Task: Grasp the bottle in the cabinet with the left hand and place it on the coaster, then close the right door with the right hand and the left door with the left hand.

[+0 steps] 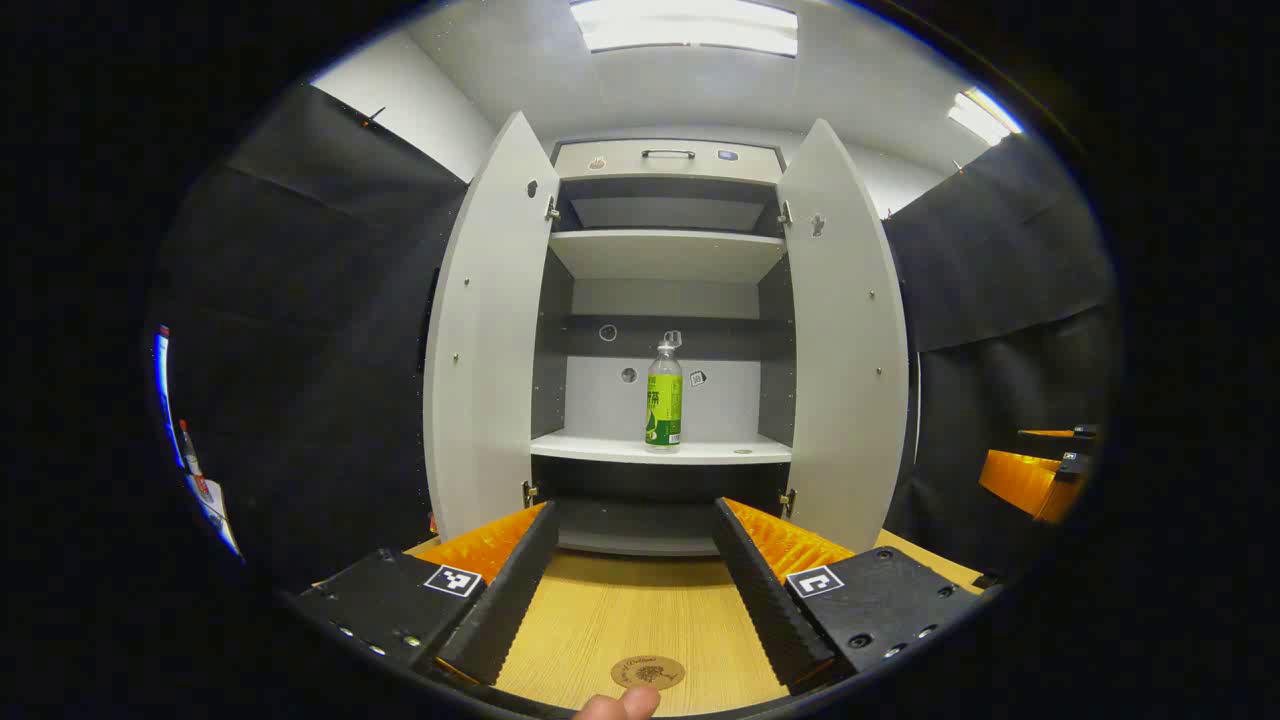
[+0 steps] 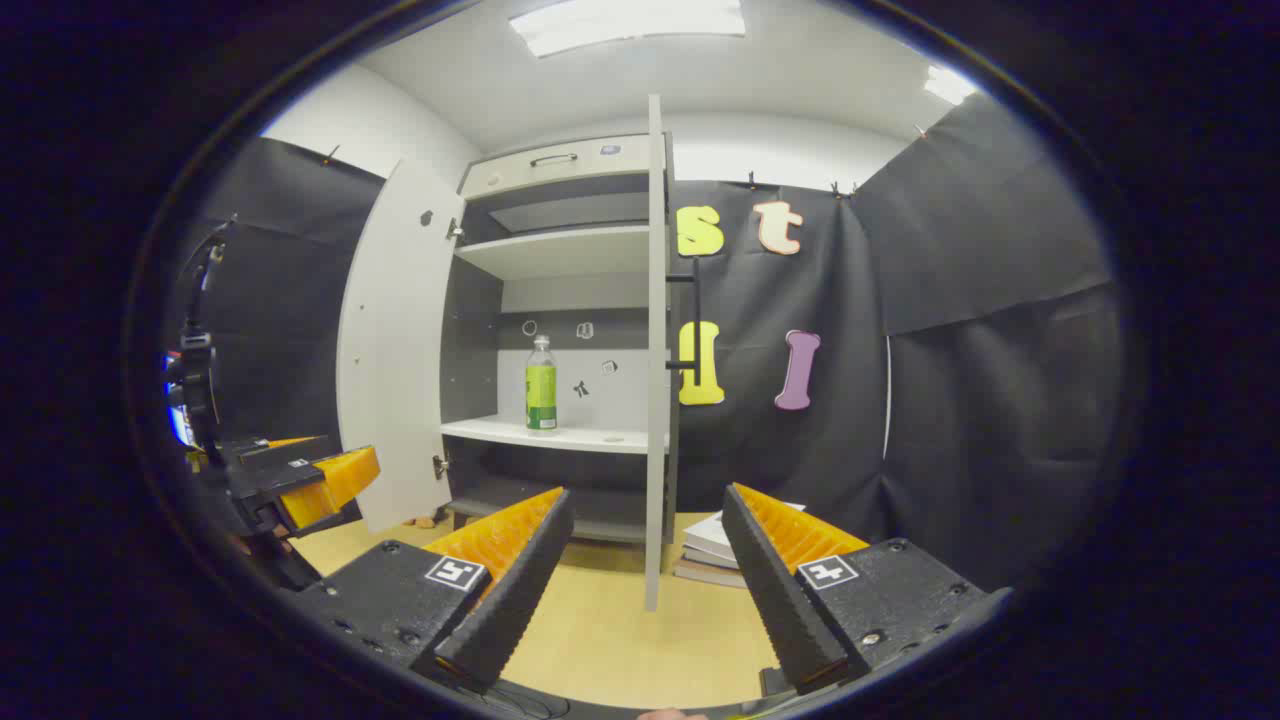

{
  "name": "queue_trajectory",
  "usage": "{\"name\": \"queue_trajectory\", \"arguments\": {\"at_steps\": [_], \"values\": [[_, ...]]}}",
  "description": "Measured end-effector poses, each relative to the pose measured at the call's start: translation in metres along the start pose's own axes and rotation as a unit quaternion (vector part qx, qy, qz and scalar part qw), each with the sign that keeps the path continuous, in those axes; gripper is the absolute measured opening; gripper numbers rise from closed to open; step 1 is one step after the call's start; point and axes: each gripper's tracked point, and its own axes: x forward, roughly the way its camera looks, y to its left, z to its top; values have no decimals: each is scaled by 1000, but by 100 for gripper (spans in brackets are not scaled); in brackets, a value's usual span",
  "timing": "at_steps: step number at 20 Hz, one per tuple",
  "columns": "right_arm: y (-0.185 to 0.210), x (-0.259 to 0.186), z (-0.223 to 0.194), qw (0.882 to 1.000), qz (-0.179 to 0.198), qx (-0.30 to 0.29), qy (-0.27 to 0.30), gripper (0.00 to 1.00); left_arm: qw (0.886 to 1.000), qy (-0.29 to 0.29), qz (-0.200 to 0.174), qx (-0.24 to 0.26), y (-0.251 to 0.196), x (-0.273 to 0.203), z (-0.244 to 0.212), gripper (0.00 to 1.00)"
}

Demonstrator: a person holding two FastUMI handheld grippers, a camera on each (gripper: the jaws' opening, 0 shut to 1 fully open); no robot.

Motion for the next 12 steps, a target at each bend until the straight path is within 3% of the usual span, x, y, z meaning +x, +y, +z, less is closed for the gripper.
{"name": "queue_trajectory", "arguments": {"at_steps": [7,8,9,12], "values": [[0,0,1,1000,-2,5,3,99,1000,5,8,3,4,-2,-1,95],[0,0,0,1000,-2,6,4,99,1000,6,7,2,3,-3,-2,99],[0,-1,-1,1000,-5,7,5,98,1000,8,6,1,3,-4,-4,95],[0,-2,-2,1000,-9,10,5,98,1000,9,7,6,6,-5,-5,94]]}}
